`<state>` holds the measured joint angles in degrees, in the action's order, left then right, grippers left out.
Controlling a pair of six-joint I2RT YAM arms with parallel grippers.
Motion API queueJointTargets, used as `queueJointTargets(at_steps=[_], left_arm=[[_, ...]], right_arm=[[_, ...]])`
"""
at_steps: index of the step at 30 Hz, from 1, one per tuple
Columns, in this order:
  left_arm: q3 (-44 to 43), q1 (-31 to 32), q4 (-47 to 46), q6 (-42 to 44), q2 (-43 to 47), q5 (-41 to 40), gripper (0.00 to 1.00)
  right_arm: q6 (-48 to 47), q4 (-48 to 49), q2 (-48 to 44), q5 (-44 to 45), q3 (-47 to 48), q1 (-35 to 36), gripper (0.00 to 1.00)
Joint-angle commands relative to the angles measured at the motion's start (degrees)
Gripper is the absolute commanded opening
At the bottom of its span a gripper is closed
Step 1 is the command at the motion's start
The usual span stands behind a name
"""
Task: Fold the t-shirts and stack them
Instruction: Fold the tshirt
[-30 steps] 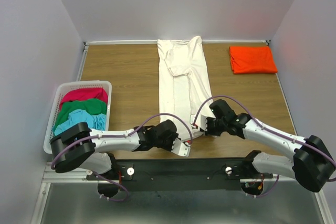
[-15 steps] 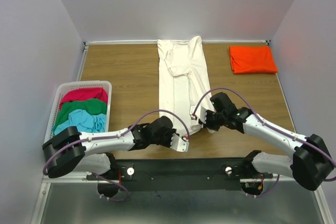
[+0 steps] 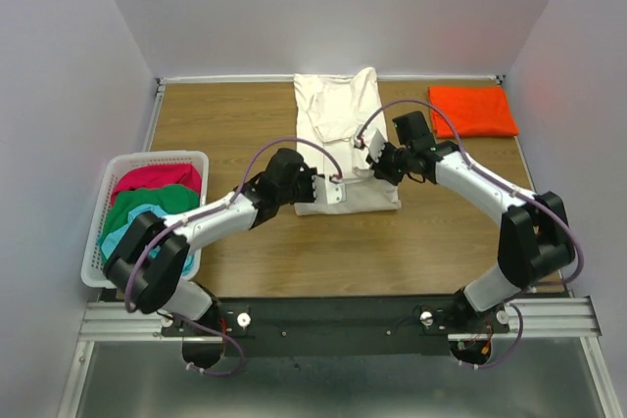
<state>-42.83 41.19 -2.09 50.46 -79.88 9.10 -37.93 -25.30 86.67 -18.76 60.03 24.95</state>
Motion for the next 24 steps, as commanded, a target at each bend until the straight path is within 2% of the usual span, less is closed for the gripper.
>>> queueJointTargets(at_steps=[1, 5, 11, 24], left_arm=[[-8.8, -4.9, -4.6, 2.9, -7.0, 5.9, 0.00], [-17.9, -7.4, -2.8, 3.9, -17.0, 8.6, 0.00], [-26.3, -9.5, -1.7, 5.2, -25.6, 9.8, 0.00], [-33.5, -13.1, -1.0, 4.5, -32.7, 9.9, 0.00]], right_arm=[[1.2, 0.1, 7.6, 0.3, 8.4, -2.8, 0.00], [1.5, 0.0, 16.4, 0.5, 17.5, -5.6, 0.00], [2.2, 0.0, 23.4, 0.8, 23.6, -7.1, 0.00], [5.1, 0.0, 33.9, 3.6, 35.0, -7.8, 0.00]])
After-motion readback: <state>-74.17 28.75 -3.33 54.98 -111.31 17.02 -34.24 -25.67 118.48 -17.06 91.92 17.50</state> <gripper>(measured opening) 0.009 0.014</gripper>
